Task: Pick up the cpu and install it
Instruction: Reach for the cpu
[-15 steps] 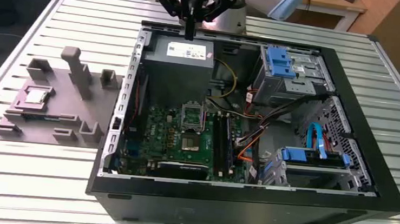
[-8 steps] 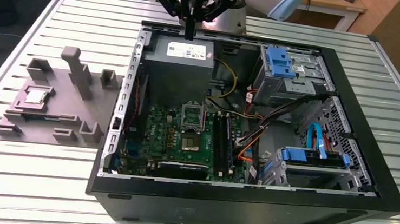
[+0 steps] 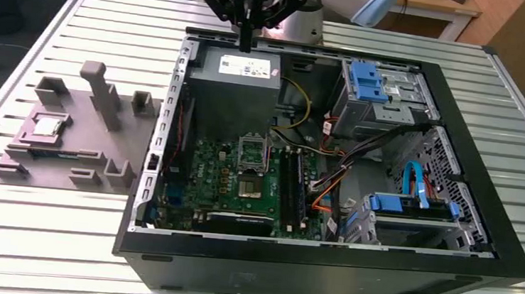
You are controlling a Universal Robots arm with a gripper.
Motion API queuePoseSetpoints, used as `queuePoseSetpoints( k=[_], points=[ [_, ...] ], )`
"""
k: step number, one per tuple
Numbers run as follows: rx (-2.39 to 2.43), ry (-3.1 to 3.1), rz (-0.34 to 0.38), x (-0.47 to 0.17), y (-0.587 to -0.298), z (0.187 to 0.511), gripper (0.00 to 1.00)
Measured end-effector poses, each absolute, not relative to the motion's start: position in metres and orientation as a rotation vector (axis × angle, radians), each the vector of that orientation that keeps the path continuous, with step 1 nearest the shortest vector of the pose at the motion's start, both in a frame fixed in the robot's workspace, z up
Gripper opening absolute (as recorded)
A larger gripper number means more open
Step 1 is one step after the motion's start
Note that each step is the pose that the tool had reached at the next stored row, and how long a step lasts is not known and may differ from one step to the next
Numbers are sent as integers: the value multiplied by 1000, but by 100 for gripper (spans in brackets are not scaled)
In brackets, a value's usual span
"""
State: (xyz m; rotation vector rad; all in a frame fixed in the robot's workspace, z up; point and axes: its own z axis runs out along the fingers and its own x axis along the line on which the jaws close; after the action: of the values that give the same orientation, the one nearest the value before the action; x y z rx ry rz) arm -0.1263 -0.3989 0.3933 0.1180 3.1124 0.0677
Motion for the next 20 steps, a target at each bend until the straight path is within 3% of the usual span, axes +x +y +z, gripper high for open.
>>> queuePoseSetpoints(
  k=[20],
  points=[
    [118, 3113, 68, -137, -399, 393, 10]
  ],
)
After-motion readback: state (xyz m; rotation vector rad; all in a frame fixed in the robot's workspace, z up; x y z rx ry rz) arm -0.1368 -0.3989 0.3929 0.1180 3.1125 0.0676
